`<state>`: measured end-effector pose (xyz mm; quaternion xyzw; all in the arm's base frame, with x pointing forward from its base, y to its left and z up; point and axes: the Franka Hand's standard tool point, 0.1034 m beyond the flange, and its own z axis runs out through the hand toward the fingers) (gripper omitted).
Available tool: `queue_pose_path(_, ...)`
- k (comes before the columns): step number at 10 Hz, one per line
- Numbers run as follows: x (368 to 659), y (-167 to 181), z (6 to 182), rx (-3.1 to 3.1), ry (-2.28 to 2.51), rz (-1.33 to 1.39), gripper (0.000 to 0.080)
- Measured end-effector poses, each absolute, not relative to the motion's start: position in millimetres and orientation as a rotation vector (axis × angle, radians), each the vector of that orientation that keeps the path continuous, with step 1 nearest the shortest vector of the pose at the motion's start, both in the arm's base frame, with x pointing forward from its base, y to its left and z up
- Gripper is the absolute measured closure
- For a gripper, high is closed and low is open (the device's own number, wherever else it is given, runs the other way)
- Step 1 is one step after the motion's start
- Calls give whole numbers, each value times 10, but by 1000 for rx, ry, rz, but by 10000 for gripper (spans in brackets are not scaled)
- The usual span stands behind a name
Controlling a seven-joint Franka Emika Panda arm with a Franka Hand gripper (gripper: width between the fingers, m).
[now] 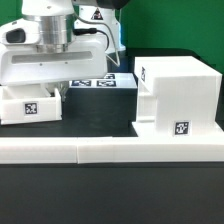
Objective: Assemble drawer
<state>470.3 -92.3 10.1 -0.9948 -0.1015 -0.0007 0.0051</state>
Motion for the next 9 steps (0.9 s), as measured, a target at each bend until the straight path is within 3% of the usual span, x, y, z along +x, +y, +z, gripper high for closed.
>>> queue_pose_path(4,4921,-740,235,-3099,-428,-42,758)
queue_pose_path(9,4914,-756,216,-3064,-671,-35,758)
